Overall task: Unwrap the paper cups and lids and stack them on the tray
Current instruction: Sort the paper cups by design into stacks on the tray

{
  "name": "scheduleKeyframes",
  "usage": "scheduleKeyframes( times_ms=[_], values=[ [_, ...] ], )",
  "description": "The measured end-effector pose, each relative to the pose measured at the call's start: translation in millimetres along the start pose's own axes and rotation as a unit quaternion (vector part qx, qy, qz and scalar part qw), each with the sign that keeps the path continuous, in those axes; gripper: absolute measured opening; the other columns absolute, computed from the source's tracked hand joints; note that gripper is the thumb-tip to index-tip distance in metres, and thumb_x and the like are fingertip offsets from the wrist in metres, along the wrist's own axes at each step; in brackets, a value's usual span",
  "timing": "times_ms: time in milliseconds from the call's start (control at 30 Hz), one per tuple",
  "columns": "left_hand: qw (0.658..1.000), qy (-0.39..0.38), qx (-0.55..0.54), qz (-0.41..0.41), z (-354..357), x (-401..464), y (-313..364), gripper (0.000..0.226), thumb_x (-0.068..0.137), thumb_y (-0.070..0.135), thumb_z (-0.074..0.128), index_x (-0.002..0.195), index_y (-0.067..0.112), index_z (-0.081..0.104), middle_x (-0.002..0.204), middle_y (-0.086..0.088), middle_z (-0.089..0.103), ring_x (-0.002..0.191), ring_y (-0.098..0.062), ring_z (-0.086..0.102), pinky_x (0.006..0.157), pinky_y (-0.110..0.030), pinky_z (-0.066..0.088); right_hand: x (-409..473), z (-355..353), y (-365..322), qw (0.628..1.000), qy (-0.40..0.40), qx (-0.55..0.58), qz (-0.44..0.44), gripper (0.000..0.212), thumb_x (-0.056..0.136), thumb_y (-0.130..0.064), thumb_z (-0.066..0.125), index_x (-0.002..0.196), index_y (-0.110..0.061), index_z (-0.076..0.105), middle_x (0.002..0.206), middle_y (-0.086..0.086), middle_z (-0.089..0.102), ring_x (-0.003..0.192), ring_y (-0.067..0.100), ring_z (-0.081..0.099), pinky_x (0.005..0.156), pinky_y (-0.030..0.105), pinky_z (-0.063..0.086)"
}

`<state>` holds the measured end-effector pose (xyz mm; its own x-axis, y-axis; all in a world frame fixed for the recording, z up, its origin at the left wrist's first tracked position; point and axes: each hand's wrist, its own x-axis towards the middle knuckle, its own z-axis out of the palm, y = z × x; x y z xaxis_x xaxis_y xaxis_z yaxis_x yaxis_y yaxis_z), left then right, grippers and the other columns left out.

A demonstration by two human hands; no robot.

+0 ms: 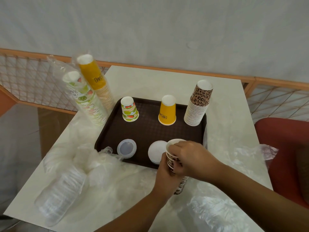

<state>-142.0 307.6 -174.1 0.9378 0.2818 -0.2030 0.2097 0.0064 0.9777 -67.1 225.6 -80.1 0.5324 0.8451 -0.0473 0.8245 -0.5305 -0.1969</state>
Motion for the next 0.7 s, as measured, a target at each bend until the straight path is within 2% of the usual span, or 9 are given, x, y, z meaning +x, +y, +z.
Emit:
scheduleKeyframes(
  times_ms=[67, 133, 200, 300, 433, 500, 567, 633, 700],
  values=[
    [1.0, -0.016, -0.008, -0.015, -4, 1, 2, 0.049, 0.074, 0.027, 0.077, 0.113, 0.033, 0.048, 0.109, 0.005, 0.065, 0.101, -0.009, 0.063, 0.086, -0.028, 0.053, 0, -11, 8, 0.997, 0.007, 0.05, 0.054, 0.04, 0.087, -0.032, 0.056, 0.124, -0.02, 0.049, 0.113, 0.001, 0.063, 0.092, 0.019, 0.061, 0.075, 0.027, 0.05],
    [0.999, -0.021, -0.024, -0.026, -7, 2, 3, 0.048, 0.079, 0.018, 0.074, 0.114, 0.032, 0.046, 0.111, 0.005, 0.063, 0.1, -0.006, 0.063, 0.082, -0.023, 0.053, 1, -15, 20, 0.991, 0.012, 0.101, 0.09, 0.058, 0.091, -0.024, 0.054, 0.142, -0.028, 0.027, 0.131, -0.001, 0.051, 0.094, 0.012, 0.054, 0.066, 0.014, 0.043],
    [0.998, -0.028, -0.036, -0.031, -9, 2, 7, 0.048, 0.08, 0.017, 0.073, 0.116, 0.031, 0.045, 0.111, 0.007, 0.062, 0.099, 0.0, 0.062, 0.077, -0.017, 0.052, 1, -14, 33, 0.996, -0.009, 0.059, 0.064, 0.077, 0.09, -0.013, 0.055, 0.148, -0.036, 0.011, 0.14, -0.002, 0.034, 0.103, 0.008, 0.045, 0.069, 0.007, 0.04],
    [0.998, -0.038, -0.044, -0.028, -9, 2, 9, 0.049, 0.081, 0.015, 0.073, 0.119, 0.029, 0.045, 0.114, 0.008, 0.061, 0.1, 0.002, 0.061, 0.076, -0.016, 0.052, 0, 4, 46, 0.997, -0.053, -0.012, 0.055, 0.088, 0.08, -0.006, 0.068, 0.147, -0.036, 0.019, 0.145, 0.003, 0.018, 0.129, 0.019, 0.036, 0.092, 0.02, 0.044],
    [0.999, -0.046, -0.002, -0.011, -12, 3, 3, 0.052, 0.079, 0.014, 0.075, 0.119, 0.029, 0.044, 0.115, 0.005, 0.06, 0.104, -0.004, 0.06, 0.083, -0.021, 0.052, 13, 14, 69, 0.989, 0.117, 0.077, 0.056, 0.076, 0.067, -0.013, 0.082, 0.133, -0.019, 0.046, 0.135, 0.012, 0.035, 0.116, 0.025, 0.05, 0.094, 0.032, 0.049],
    [0.999, -0.047, 0.01, -0.015, -13, 4, 0, 0.056, 0.078, 0.014, 0.075, 0.121, 0.03, 0.043, 0.116, 0.005, 0.058, 0.106, -0.007, 0.058, 0.084, -0.02, 0.052, 31, -5, 87, 0.944, 0.255, 0.194, 0.085, 0.075, 0.063, -0.014, 0.085, 0.128, -0.011, 0.049, 0.129, 0.011, 0.042, 0.113, 0.011, 0.045, 0.099, 0.023, 0.044],
    [0.999, -0.046, 0.013, -0.018, -13, 4, 0, 0.056, 0.079, 0.014, 0.075, 0.12, 0.031, 0.041, 0.115, 0.008, 0.056, 0.107, -0.008, 0.057, 0.083, -0.018, 0.051, 50, -33, 105, 0.869, 0.361, 0.308, 0.141, 0.078, 0.064, -0.022, 0.085, 0.129, -0.011, 0.045, 0.128, 0.003, 0.047, 0.112, 0.0, 0.043, 0.097, 0.01, 0.038],
    [0.999, -0.047, 0.02, -0.02, -13, 4, 1, 0.055, 0.078, 0.016, 0.075, 0.118, 0.033, 0.04, 0.114, 0.01, 0.055, 0.106, -0.005, 0.056, 0.08, -0.015, 0.05, 67, -52, 124, 0.803, 0.399, 0.403, 0.184, 0.079, 0.067, -0.03, 0.083, 0.133, -0.016, 0.04, 0.129, -0.001, 0.051, 0.117, 0.009, 0.048, 0.098, 0.024, 0.044],
    [0.998, -0.052, 0.019, -0.021, -12, 5, 2, 0.054, 0.078, 0.016, 0.075, 0.116, 0.033, 0.04, 0.113, 0.01, 0.055, 0.103, 0.001, 0.057, 0.078, -0.014, 0.05, 78, -54, 143, 0.78, 0.396, 0.43, 0.224, 0.077, 0.071, -0.03, 0.081, 0.134, -0.018, 0.039, 0.129, 0.0, 0.054, 0.118, 0.015, 0.051, 0.098, 0.035, 0.047]
  ],
)
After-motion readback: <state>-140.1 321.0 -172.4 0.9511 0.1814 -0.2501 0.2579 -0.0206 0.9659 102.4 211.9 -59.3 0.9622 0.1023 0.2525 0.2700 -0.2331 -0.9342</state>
